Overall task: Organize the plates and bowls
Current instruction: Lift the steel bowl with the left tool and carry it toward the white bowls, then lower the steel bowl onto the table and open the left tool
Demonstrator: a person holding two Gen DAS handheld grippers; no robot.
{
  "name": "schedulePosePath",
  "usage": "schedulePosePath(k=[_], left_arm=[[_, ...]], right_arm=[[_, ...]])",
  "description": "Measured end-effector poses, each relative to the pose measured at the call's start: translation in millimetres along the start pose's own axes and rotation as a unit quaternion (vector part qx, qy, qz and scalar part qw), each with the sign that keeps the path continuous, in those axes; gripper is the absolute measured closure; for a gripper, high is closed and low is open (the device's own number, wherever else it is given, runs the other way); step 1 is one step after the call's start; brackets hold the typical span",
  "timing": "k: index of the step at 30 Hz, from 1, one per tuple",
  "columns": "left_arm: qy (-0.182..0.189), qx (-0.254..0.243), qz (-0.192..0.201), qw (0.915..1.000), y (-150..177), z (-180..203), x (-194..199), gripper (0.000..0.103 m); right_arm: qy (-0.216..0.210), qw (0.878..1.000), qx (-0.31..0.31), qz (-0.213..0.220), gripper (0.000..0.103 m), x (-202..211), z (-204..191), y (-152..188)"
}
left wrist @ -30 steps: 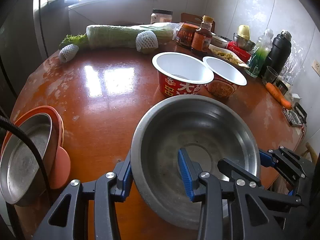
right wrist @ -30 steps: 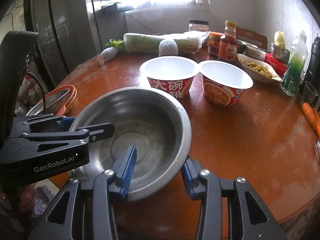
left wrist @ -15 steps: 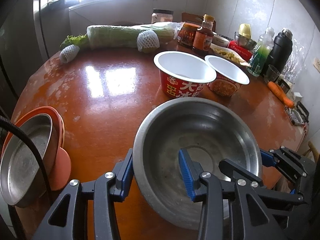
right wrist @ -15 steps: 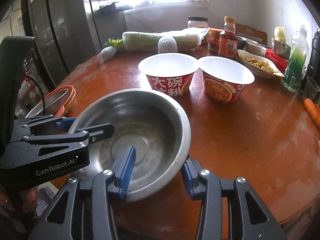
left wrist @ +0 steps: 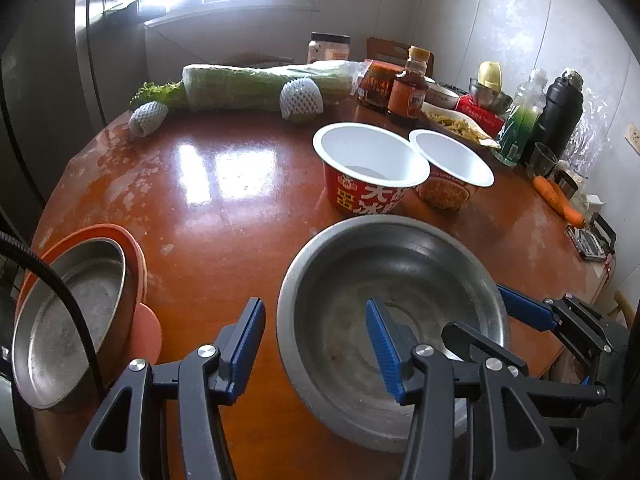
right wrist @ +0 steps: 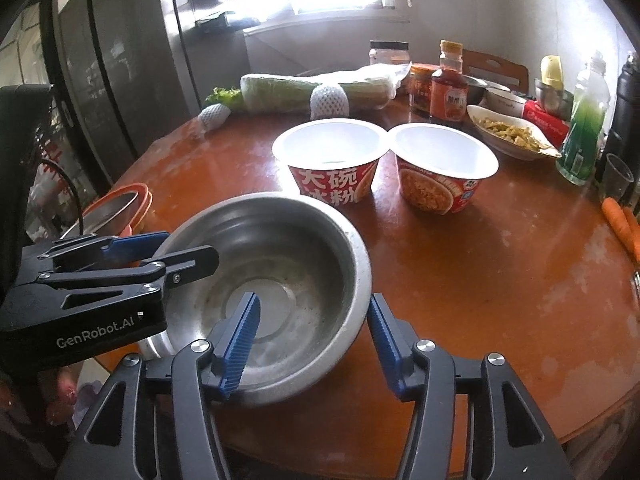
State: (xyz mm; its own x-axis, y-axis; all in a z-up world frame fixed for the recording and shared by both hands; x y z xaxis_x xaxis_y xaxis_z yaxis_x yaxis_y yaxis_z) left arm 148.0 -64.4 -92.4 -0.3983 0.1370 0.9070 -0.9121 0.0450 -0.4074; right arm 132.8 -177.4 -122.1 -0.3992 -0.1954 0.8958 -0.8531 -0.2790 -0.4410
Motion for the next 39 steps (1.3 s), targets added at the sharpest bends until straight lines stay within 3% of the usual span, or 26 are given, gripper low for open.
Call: schedulePosePath(k=[17, 31, 39], left_arm=[[-0.004, 0.005, 0.023, 0.9997, -10, -1, 22, 0.045], [-0.003, 0.005, 0.049, 0.9988, -50, 4, 41, 0.045], [-0.007, 0.018, 0.041, 0.9990, -87, 2, 25, 0.045]], right_arm=[[-0.009, 0.999, -0.027, 0.027, 0.040, 21, 8, -7], [-0.021, 0.998, -0.049, 0.045, 0.039, 33, 19, -31], [-0.039, 0.996, -0.064, 0.046, 0.037, 18, 24, -57]])
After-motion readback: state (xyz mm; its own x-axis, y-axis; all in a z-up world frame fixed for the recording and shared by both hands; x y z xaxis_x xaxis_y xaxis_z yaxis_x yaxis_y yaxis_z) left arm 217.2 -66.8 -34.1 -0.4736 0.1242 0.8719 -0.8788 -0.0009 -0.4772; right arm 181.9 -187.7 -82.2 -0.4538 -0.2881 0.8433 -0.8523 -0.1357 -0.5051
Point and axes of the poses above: each gripper's, at about its wrist camera, not at the fingertips, and x roughly against the way its jaws point, z to its right, y to its underside, the point moved 8 cm from there along -x, roughly the way its jaws point, and after that the axes turned 14 degrees about -z, right-handed, at the moved point
